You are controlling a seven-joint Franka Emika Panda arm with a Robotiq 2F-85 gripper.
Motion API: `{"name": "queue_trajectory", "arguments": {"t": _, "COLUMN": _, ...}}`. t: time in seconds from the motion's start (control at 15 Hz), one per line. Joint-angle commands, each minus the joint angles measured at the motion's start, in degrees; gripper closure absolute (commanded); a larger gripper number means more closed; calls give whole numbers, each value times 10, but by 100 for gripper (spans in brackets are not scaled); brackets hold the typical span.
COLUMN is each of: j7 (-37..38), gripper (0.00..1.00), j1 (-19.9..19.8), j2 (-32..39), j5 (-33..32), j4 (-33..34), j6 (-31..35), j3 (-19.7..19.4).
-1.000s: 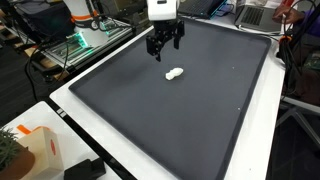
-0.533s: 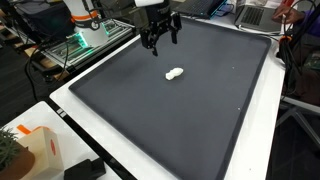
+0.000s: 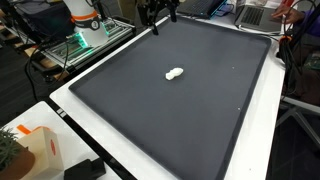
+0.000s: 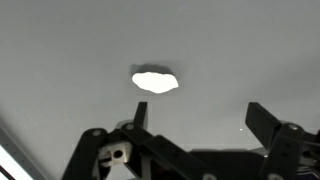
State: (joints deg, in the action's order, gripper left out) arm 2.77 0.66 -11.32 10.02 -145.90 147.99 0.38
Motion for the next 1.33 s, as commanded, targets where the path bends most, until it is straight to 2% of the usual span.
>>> {"name": "queue_trajectory", "arguments": {"t": 0.0, "j7": 14, "gripper": 0, "j1": 22, "j2": -110, "j5": -1, "j4": -71, "j6": -32, "j3": 19}}
{"name": "queue_trajectory", "arguments": {"t": 0.13, "j7": 18, "gripper": 0, "j1": 39, "j2": -160, "j5": 10, "j4": -95, "j6": -51, "j3": 28}}
{"name": "queue_trajectory", "arguments": {"t": 0.2, "j7": 12, "gripper": 0, "j1": 29, "j2": -93, "j5": -1, "j4": -51, "j6": -33, "j3": 20}}
{"name": "queue_trajectory", "arguments": {"t": 0.4, "j7": 18, "gripper": 0, "j1": 40, "j2": -143, "j5": 0, "j4": -78, "j6": -45, "j3": 27}}
{"name": "queue_trajectory", "arguments": {"t": 0.73, "j7": 17, "gripper": 0, "j1": 40, "j2": -150, "j5": -6, "j4": -81, "j6": -47, "j3": 30}}
{"name": "queue_trajectory", "arguments": {"t": 0.93, "j7": 20, "gripper": 0, "j1": 41, "j2": -155, "j5": -15, "j4": -60, "j6": -67, "j3": 35}}
{"name": "queue_trajectory", "arguments": {"t": 1.27, "j7": -21, "gripper": 0, "j1": 68, "j2": -121, "j5": -4, "j4": 19, "j6": -82, "j3": 31}}
